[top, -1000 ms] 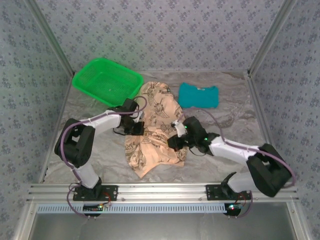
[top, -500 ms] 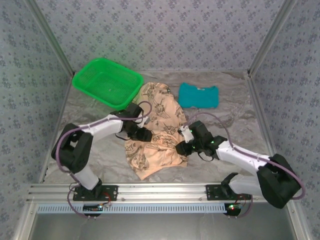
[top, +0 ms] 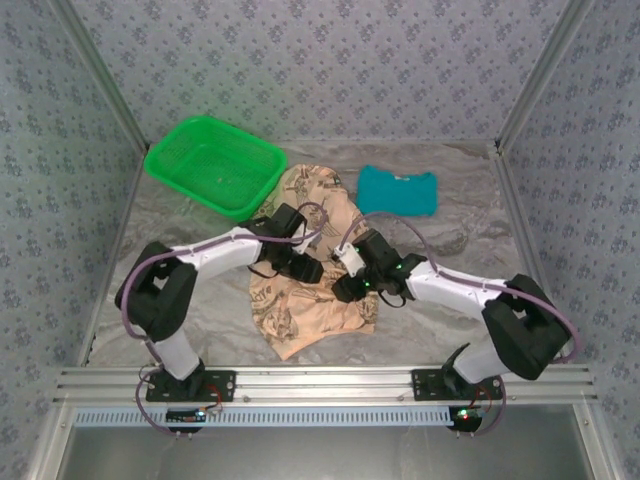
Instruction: Fold the inside-out t-shirt
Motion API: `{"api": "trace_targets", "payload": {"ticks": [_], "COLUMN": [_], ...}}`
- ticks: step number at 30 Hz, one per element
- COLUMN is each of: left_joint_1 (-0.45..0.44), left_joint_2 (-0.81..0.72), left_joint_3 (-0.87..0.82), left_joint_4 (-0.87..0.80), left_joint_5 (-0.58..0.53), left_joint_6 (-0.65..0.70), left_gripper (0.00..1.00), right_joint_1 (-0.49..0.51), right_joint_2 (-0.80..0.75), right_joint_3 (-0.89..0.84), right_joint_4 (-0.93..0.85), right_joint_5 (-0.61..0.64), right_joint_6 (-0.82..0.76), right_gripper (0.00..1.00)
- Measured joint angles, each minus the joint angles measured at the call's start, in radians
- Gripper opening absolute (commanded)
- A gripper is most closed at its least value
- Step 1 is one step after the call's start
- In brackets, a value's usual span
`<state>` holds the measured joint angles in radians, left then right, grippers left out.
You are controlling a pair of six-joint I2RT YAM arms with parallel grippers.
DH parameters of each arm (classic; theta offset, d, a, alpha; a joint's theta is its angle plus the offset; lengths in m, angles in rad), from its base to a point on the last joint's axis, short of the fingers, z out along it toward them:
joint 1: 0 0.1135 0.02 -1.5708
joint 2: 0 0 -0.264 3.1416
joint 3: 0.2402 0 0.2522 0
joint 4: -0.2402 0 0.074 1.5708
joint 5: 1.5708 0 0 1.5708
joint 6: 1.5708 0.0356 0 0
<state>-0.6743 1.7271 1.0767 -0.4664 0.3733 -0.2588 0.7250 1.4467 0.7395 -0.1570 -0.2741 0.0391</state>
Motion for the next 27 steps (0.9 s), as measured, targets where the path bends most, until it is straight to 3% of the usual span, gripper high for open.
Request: {"api": "trace_targets", "payload": {"ticks": [3,4,7,10,17,23,27], "left_joint_1": [0.0,0.0,0.0,0.009,0.121,0.121,0.121], "left_joint_2": [0.043,0.058,0.072,0.044,-0.064,0.002,0.057], "left_joint_3": [0.016,0.027,0.045,0.045,0.016,0.002,0.001], "left_joint_4": [0.011,0.014,0.031,0.037,0.076,0.109,0.113], "left_joint_5": [0.0,-0.003,-0.016,-0.034,0.013,0.037,0.048], "left_joint_6": [0.0,-0.001,-0.001,-0.016,-0.047,-0.055,-0.074], "left_gripper": [0.52,0.38,0.1,0.0,0.0,0.18,0.33], "right_joint_1": [-0.009,-0.016,-0.038,-0.056,-0.146,-0.303,-0.306], "right_joint_2": [0.052,0.076,0.096,0.065,-0.1,-0.063,0.0], "right_joint_3": [0.008,0.014,0.019,0.019,0.019,0.009,0.003], "right_joint_4": [0.05,0.067,0.101,0.107,0.06,0.028,-0.01], "right_joint_5": [0.001,-0.005,-0.047,-0.118,-0.35,-0.341,-0.37], "right_joint_6": [-0.004,-0.003,0.005,0.004,0.005,0.048,0.034], "right_gripper": [0.07,0.02,0.0,0.0,0.0,0.0,0.0]}}
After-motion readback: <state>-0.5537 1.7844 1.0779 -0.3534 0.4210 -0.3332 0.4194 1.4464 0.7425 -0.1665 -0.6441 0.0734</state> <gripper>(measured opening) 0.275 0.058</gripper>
